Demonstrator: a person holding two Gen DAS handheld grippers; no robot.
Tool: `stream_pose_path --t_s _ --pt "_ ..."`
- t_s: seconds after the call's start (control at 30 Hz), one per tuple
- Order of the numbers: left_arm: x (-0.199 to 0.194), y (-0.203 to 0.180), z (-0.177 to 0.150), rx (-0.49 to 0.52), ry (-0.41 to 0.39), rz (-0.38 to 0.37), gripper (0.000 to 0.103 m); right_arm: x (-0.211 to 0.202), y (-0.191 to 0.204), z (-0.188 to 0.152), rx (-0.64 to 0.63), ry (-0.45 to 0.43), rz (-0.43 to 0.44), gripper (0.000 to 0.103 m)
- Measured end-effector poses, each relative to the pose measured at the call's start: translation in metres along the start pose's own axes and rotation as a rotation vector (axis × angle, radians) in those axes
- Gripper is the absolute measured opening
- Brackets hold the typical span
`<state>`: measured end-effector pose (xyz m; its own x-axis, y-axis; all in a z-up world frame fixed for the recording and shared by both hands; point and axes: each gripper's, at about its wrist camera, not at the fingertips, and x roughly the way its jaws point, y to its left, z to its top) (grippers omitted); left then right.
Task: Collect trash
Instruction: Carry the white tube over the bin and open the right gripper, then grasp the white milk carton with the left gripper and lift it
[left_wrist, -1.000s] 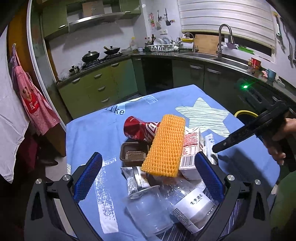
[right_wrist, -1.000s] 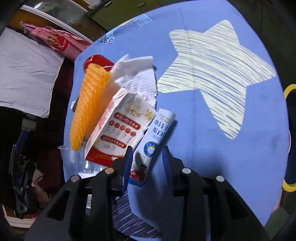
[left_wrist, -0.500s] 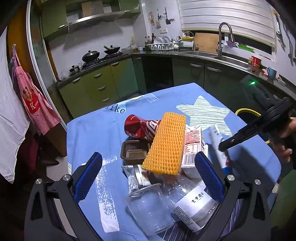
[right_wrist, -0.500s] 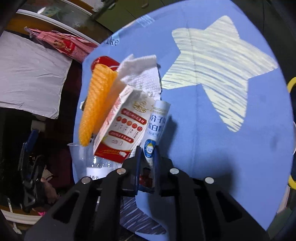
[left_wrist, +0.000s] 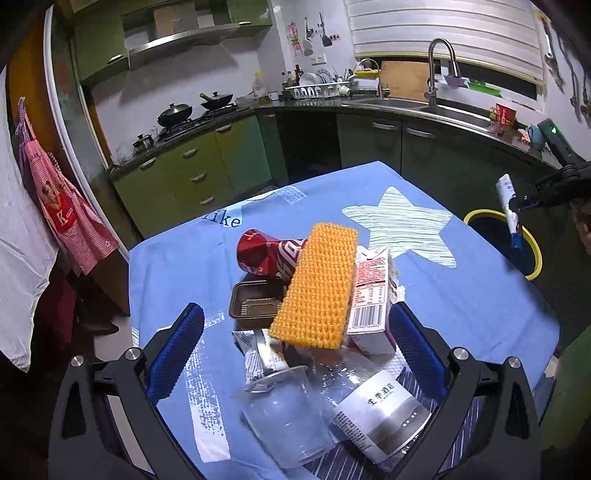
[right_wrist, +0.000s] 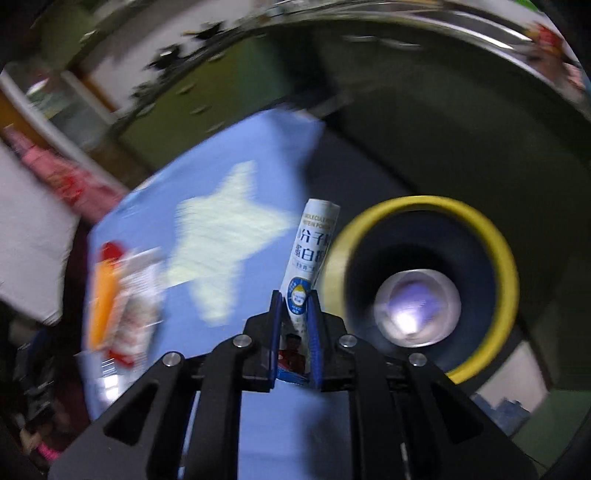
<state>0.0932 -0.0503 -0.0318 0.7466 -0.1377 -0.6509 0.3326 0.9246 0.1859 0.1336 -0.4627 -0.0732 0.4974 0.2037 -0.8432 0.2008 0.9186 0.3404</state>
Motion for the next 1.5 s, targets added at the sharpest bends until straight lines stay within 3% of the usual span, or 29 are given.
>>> stream_pose_path --t_s 0.17,0.33,0.53,0.6,0.73,1.07,1.23,1.5 --pt "0.000 -0.010 0.004 0.031 0.006 0.005 0.098 0.041 -0.061 0.004 0.061 0.032 -0.151 0.013" --pt "0.001 -0.018 0.007 0.056 0.015 0.013 0.099 0.085 -0.099 0.005 0.110 0.097 -0.203 0.015" --pt "0.009 -0.023 0.009 0.068 0.035 0.020 0.099 0.111 -0.113 0.003 0.124 0.127 -0.236 0.021" --pt "0.011 -0.024 0.011 0.060 0.035 0.014 0.099 0.111 -0.113 0.004 0.118 0.127 -0.237 0.028" --pt "0.011 -0.026 0.013 0.062 0.032 -0.004 0.099 0.095 -0.105 0.005 0.096 0.091 -0.230 0.029" --pt "0.026 -0.058 0.019 0.170 0.101 -0.193 0.098 0.041 -0.085 -0.013 0.065 -0.023 -0.134 0.038" --pt "0.042 -0.069 0.031 0.193 0.169 -0.361 0.098 0.043 -0.084 -0.022 0.069 -0.014 -0.113 0.040" --pt "0.079 -0.075 0.036 0.199 0.296 -0.446 0.098 0.045 -0.083 -0.029 0.071 -0.009 -0.088 0.041"
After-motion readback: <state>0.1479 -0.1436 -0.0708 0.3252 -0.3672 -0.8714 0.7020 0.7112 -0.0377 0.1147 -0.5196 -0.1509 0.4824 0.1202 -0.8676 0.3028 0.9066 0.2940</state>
